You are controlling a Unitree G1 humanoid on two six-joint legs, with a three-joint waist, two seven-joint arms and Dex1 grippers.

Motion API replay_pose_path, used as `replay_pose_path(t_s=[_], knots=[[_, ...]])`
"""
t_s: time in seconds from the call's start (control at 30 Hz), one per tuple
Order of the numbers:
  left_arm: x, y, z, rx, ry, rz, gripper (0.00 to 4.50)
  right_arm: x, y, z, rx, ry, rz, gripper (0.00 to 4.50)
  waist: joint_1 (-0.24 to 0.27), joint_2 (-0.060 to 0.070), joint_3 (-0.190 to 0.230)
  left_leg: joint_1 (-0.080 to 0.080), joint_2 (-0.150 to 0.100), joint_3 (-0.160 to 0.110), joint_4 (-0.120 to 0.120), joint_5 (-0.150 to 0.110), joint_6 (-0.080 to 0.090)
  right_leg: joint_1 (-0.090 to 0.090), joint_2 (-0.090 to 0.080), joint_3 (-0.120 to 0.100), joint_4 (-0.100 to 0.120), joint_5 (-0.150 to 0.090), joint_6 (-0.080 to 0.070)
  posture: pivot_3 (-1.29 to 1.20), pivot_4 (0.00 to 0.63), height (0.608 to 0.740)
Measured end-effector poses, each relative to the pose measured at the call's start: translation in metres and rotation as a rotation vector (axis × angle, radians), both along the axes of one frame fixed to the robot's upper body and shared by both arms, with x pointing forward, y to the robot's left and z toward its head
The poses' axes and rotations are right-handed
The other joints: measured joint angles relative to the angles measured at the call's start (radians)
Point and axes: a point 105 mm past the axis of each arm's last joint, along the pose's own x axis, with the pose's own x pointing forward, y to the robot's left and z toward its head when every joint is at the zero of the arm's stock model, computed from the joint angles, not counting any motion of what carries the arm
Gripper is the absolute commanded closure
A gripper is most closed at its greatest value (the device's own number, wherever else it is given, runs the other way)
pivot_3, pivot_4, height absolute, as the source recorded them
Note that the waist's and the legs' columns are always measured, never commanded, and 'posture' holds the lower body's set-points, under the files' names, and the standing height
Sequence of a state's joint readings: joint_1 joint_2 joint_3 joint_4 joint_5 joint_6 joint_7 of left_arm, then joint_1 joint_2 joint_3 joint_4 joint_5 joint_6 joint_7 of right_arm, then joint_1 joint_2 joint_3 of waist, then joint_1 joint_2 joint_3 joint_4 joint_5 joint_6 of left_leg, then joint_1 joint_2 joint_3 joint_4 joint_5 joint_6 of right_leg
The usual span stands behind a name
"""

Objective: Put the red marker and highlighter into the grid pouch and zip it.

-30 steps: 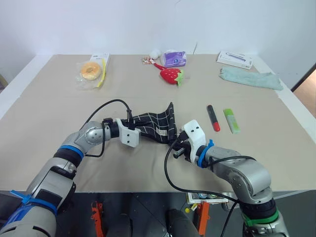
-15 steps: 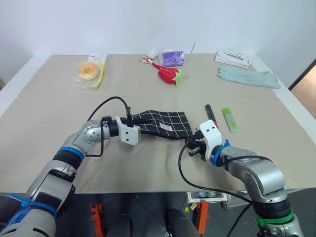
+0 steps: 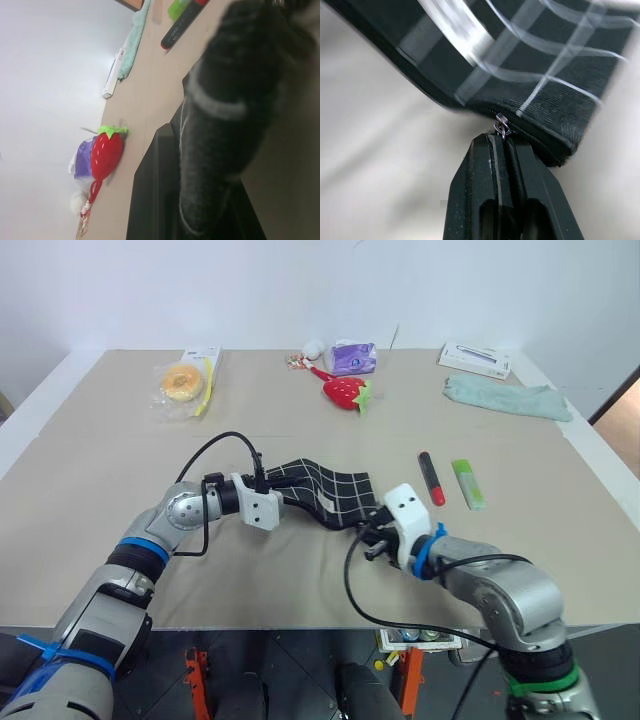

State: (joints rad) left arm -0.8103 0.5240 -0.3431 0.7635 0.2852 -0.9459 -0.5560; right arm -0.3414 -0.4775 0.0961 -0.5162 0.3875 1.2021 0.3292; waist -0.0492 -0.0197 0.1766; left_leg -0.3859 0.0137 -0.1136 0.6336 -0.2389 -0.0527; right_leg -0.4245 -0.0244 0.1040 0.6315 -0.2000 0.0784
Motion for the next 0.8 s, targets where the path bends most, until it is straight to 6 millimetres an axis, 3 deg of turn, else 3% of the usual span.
replay_pose_path(t_s=[0.2,0.43,0.6,0.67,0.8], knots=[[0.000,-0.005,0.009,-0.046,-0.011,-0.007,4.50,-0.002,0.003,-0.001,0.011,0.002,0.017,4.46,-0.001,0.000,0.000,0.000,0.000,0.000,0.000,0.000,0.000,0.000,0.001,0.000,0.000,0.000,0.000,0.00,0.150,0.740],[0.001,-0.005,0.012,-0.062,-0.012,0.003,4.50,-0.009,0.029,0.001,0.120,0.026,0.087,4.46,0.000,0.000,0.000,0.000,0.000,0.000,0.000,0.000,0.000,0.000,0.000,0.000,0.000,0.000,-0.001,0.00,0.150,0.740],[0.001,-0.005,0.012,-0.065,-0.009,0.005,4.50,-0.007,0.041,0.020,0.199,-0.034,0.122,4.46,0.000,0.000,0.000,0.000,0.000,-0.001,0.000,0.000,0.000,0.000,0.001,0.000,0.000,0.000,-0.001,0.00,0.150,0.740],[0.001,-0.006,0.012,-0.066,-0.009,0.002,4.50,-0.002,0.037,0.023,0.172,-0.061,0.087,4.46,0.000,0.000,0.000,0.000,0.000,0.000,0.000,0.000,0.000,0.000,0.000,-0.001,0.000,0.001,-0.001,0.00,0.150,0.740],[0.001,-0.003,0.010,-0.060,-0.004,0.008,4.50,0.002,0.000,0.001,-0.037,-0.015,-0.002,4.46,0.002,0.000,0.000,-0.001,-0.001,0.000,0.000,0.000,0.000,0.000,-0.001,0.000,0.000,0.000,0.000,0.00,0.150,0.740]])
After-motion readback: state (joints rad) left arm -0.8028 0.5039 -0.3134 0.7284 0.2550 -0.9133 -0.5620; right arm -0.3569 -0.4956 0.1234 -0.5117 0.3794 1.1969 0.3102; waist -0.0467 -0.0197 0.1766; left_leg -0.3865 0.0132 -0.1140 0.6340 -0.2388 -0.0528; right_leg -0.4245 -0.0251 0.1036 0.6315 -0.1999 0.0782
